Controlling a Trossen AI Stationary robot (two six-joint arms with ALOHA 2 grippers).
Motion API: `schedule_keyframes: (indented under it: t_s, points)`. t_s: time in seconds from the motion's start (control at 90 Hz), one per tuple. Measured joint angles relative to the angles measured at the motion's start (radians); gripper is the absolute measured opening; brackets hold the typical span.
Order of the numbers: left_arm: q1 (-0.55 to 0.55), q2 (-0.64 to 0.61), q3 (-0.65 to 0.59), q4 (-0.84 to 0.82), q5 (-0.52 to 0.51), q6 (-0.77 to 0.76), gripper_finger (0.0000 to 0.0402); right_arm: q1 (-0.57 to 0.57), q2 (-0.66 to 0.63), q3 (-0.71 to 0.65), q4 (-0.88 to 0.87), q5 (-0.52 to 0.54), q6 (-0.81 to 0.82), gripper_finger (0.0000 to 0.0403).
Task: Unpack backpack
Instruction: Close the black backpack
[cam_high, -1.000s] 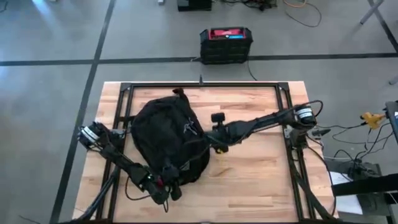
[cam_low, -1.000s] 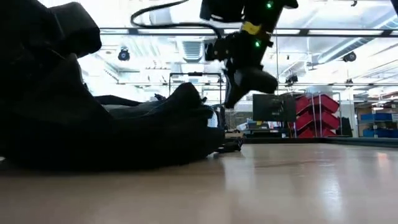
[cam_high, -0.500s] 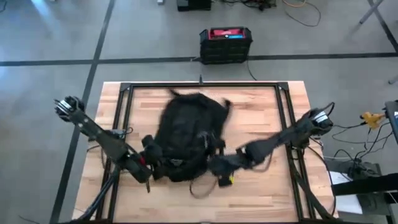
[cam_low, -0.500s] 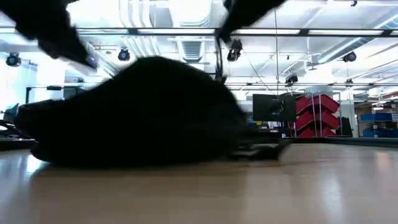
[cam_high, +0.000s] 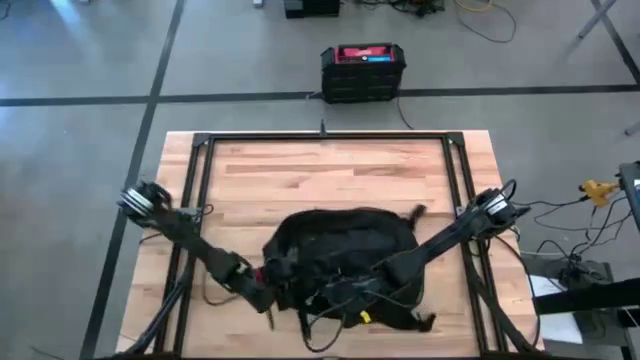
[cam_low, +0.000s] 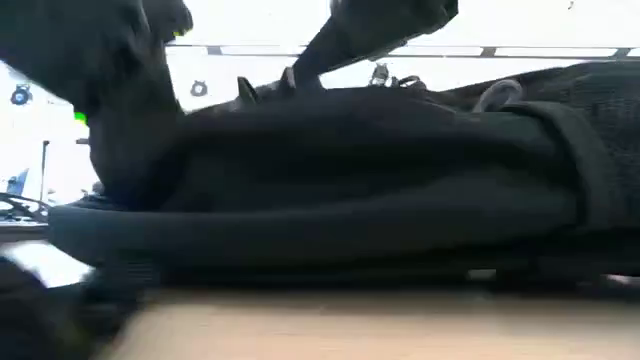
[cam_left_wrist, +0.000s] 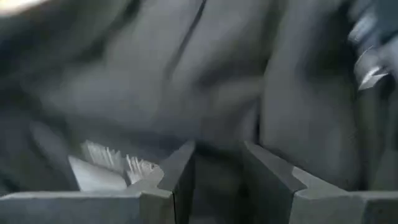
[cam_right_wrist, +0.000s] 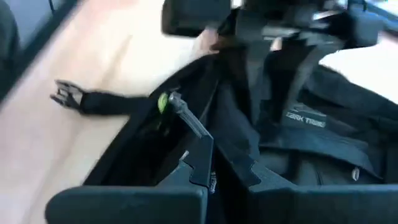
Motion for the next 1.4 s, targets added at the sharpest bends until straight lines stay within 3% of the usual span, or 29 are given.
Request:
schedule_keyframes:
  t_s: [0.1,0.167,0.422,0.589,0.744,0.944,1.256,1.4]
  points:
    - [0.019,0.111,0.012,0.041,0.039,-0.118,0.0117,0.004,-0.018,-0.001,-0.087,0.001,0.038,0.0]
    - [0.018,0.168,0.015,0.065,0.005,-0.175,0.0117,0.011,-0.037,-0.001,-0.161,0.0,0.071,0.0]
    - [0.026,0.173,0.013,0.056,-0.033,-0.273,0.0117,0.139,-0.116,-0.005,-0.326,-0.086,0.168,0.0]
    - [0.058,0.151,0.008,0.05,-0.027,-0.296,0.0117,0.222,-0.162,-0.004,-0.242,-0.067,0.178,0.0]
    - [0.07,0.134,0.026,0.028,-0.017,-0.288,0.0117,0.232,-0.163,0.0,-0.152,-0.051,0.13,0.0]
    - [0.069,0.121,0.073,-0.018,0.008,-0.274,0.0117,0.164,-0.091,-0.029,-0.132,0.095,0.137,0.0]
    - [0.066,0.121,0.085,-0.023,0.015,-0.302,0.0117,0.081,0.11,-0.024,-0.004,0.083,0.186,0.0]
    - [0.066,0.122,0.083,-0.005,0.008,-0.278,0.0117,0.045,0.18,0.006,0.001,0.139,0.22,0.0]
